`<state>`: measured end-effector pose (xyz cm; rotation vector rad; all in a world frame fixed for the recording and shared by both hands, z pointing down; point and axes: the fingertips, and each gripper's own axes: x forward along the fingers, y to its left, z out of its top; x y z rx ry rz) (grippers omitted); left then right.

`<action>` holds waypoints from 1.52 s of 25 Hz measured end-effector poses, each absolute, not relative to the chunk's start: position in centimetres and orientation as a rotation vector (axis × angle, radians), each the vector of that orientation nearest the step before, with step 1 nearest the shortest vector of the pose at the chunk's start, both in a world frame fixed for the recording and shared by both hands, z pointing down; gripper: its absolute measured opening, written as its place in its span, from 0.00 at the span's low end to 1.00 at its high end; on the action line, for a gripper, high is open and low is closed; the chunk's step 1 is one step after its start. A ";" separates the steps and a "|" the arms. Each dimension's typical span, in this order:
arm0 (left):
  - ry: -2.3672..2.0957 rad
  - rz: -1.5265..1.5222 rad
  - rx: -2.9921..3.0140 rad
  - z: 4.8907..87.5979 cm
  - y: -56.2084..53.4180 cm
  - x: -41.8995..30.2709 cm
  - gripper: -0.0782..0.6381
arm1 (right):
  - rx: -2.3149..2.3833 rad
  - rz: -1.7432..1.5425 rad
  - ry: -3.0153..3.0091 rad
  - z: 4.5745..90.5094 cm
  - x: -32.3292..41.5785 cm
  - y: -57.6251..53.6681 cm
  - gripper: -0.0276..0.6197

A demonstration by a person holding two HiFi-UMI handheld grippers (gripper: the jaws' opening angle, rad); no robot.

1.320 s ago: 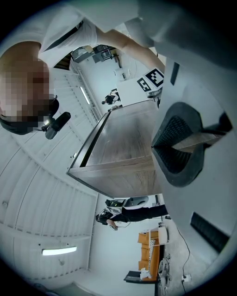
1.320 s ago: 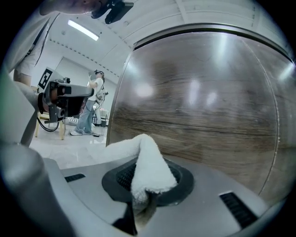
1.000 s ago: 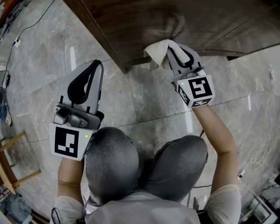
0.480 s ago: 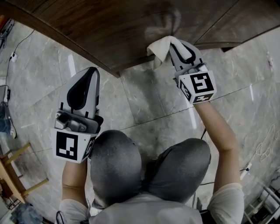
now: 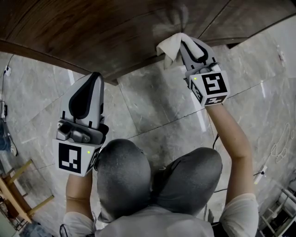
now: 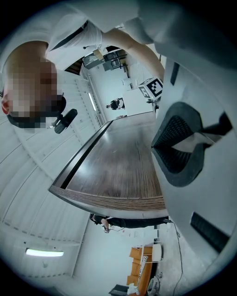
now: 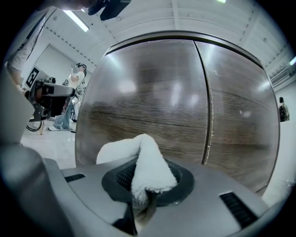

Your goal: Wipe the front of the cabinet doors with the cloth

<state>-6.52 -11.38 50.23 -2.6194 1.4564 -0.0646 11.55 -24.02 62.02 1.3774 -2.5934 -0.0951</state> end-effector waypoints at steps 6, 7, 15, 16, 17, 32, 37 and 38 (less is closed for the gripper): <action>1.453 -0.097 -2.640 51.1 -11.6 -6.8 0.13 | 1.454 -0.145 -2.562 61.5 14.1 -25.0 0.15; 1.457 -0.100 -2.645 51.2 -11.6 -6.9 0.13 | 1.466 -0.150 -2.555 61.5 14.6 -25.1 0.15; 1.414 -0.074 -2.656 51.4 -13.0 -5.7 0.13 | 1.591 -0.132 -2.501 61.5 18.2 -26.6 0.15; 1.409 -0.076 -2.661 51.5 -13.1 -5.7 0.13 | 1.602 -0.131 -2.495 61.5 18.4 -26.8 0.15; 1.404 -0.077 -2.666 51.6 -13.2 -5.7 0.13 | 1.613 -0.129 -2.489 61.6 18.6 -26.9 0.15; 1.280 -0.098 -2.778 52.9 -14.2 -4.8 0.13 | 1.774 -0.035 -2.423 62.1 21.1 -26.4 0.15; 1.264 -0.126 -2.810 50.7 -14.9 -3.0 0.13 | 1.825 0.103 -2.397 61.5 21.2 -25.9 0.15; 1.273 -0.139 -2.823 50.3 -15.0 -2.6 0.13 | 1.830 0.114 -2.397 60.9 21.0 -25.8 0.15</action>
